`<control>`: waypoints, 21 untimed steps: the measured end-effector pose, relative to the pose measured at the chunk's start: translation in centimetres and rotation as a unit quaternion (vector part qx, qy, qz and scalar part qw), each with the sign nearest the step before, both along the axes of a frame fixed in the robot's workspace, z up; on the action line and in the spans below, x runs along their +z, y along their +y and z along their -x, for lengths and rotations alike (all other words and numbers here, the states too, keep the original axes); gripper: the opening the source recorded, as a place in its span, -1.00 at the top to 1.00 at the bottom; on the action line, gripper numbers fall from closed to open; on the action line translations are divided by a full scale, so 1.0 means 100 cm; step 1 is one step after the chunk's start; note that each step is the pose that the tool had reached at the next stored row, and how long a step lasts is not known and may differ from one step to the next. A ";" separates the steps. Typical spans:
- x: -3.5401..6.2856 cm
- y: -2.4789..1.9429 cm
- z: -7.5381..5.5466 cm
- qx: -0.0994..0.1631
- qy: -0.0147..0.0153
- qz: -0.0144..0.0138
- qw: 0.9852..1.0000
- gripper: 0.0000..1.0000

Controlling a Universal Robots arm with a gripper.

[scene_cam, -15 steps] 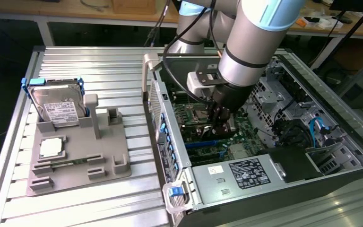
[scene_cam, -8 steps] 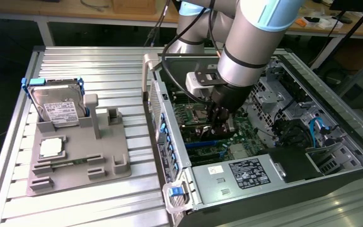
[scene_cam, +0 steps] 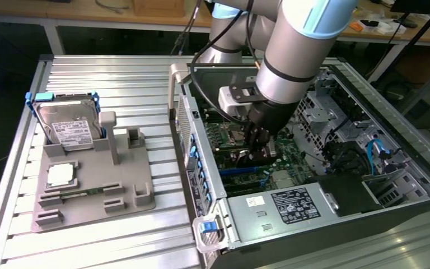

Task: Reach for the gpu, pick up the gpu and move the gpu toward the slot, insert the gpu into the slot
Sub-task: 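Insert the gpu into the slot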

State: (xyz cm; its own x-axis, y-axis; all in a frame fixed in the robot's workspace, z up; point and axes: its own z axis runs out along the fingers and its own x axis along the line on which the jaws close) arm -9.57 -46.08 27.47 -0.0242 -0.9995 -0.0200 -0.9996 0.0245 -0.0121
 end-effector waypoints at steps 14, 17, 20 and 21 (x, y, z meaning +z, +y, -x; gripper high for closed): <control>-0.0055 0.0000 0.001 0.000 0.000 0.000 1.000 0.45; -0.0069 0.0000 0.002 0.000 0.000 0.000 1.000 0.45; -0.0089 0.0000 0.002 0.000 0.000 0.000 1.000 0.45; -0.0093 0.0000 0.002 0.000 0.000 0.000 1.000 0.45</control>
